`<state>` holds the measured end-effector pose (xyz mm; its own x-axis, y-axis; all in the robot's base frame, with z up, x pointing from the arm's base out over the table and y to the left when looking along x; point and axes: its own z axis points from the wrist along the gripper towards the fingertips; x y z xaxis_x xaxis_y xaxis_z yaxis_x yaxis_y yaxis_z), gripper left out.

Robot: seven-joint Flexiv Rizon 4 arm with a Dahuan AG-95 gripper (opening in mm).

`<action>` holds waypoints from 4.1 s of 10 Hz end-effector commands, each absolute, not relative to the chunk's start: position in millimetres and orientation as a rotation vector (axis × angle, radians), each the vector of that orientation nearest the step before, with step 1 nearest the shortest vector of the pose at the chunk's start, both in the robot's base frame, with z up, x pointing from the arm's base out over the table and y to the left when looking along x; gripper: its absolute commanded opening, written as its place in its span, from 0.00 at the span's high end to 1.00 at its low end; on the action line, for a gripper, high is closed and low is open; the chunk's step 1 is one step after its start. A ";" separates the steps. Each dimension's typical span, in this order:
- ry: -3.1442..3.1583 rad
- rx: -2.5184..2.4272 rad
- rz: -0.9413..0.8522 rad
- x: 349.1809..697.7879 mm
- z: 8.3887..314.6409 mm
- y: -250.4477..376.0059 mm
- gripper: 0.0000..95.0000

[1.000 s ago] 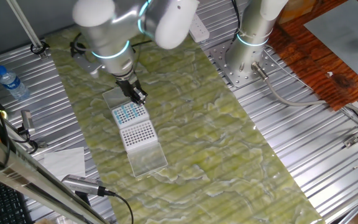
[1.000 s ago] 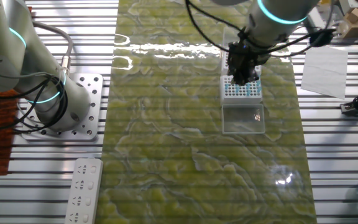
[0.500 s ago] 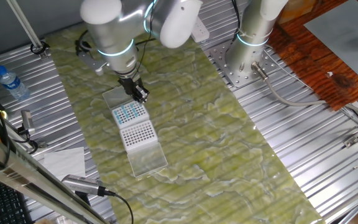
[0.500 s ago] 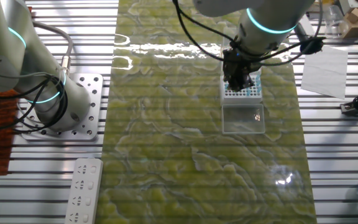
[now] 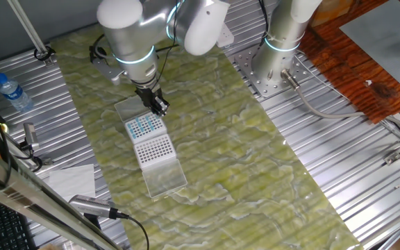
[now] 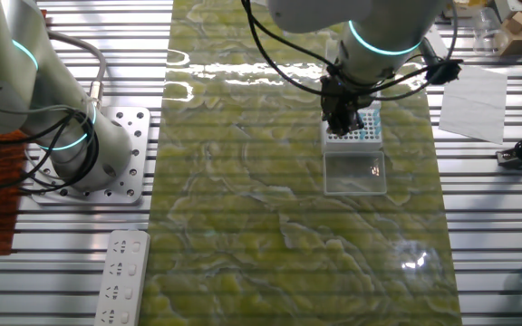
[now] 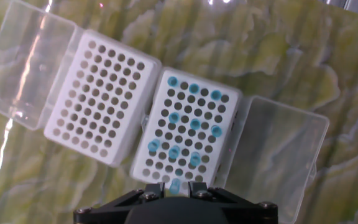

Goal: Transfer all medium pipette tips from one holder to another

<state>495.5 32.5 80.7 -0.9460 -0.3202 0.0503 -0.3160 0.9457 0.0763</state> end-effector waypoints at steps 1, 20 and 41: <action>-3.044 0.511 -0.102 496.3 75.8 31.8 0.80; -3.006 0.280 -0.155 514.4 138.0 107.6 1.00; -3.029 0.317 -0.122 508.1 113.1 113.7 0.80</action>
<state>508.5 113.9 113.1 -0.9729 -0.2150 0.0852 -0.2077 0.9743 0.0870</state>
